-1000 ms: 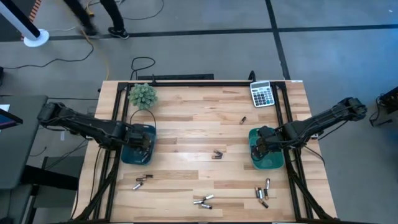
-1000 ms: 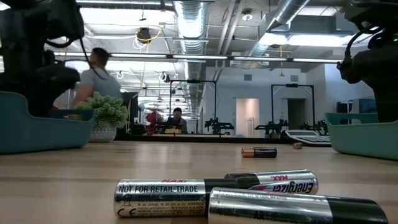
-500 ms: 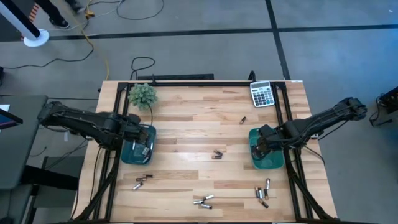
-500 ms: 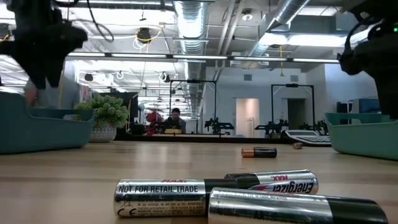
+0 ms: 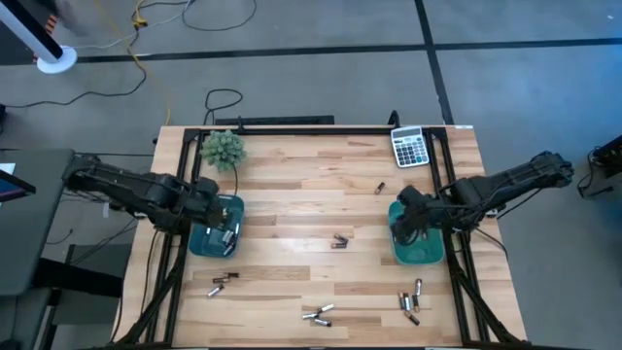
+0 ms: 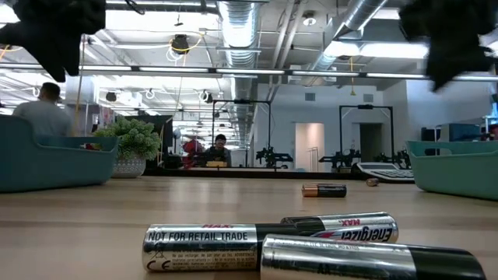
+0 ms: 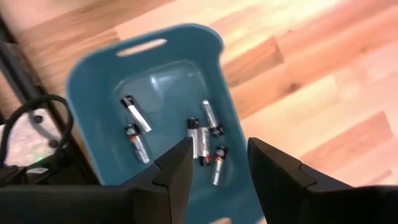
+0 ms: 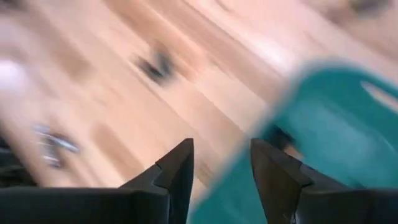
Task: Sort batteries
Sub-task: Put the black battery into the green bin
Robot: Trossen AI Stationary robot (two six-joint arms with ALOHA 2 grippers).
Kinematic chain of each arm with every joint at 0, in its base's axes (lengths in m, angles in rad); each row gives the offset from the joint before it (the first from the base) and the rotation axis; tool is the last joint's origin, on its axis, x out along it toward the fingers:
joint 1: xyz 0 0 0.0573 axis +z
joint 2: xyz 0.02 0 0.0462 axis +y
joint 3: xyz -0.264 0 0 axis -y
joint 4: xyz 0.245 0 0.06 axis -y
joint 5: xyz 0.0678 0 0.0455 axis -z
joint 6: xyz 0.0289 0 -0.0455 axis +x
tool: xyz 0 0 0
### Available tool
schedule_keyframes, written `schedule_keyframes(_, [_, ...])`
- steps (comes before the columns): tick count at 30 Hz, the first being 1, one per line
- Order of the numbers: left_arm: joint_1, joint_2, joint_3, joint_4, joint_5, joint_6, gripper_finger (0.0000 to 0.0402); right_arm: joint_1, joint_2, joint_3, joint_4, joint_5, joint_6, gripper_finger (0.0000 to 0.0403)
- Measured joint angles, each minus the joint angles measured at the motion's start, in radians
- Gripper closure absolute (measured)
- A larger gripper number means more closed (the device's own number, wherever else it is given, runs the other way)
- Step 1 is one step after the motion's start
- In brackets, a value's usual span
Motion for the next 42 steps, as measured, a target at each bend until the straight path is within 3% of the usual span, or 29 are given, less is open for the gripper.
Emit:
schedule_keyframes(6, [-0.138,0.014,0.0,0.013,-0.018,-0.088,0.0256,-0.072,0.066,0.001,0.38,0.025,-0.23,0.025])
schedule_keyframes(9, [-0.184,0.015,0.0,0.012,-0.029,-0.132,0.0256,-0.136,0.159,0.016,0.476,-0.012,-0.295,0.0269])
schedule_keyframes(17, [-0.273,0.013,0.0,0.018,-0.041,-0.211,0.0256,-0.228,0.49,0.208,0.457,-0.217,-0.468,0.03])
schedule_keyframes(26, [-0.314,0.013,0.0,0.024,-0.053,-0.217,0.0256,-0.156,0.74,0.439,0.257,-0.234,-0.805,0.0299])
schedule_keyframes(33, [-0.314,0.013,0.0,0.023,-0.053,-0.153,0.0256,-0.052,0.843,0.525,0.23,-0.237,-0.96,0.0296])
schedule_keyframes(37, [-0.314,0.013,0.0,0.023,-0.052,-0.116,0.0256,-0.009,0.899,0.57,0.228,-0.238,-0.948,0.0274])
schedule_keyframes(42, [-0.314,0.013,0.0,0.045,-0.04,-0.097,0.0256,0.025,0.957,0.634,0.198,-0.238,-0.886,0.0213])
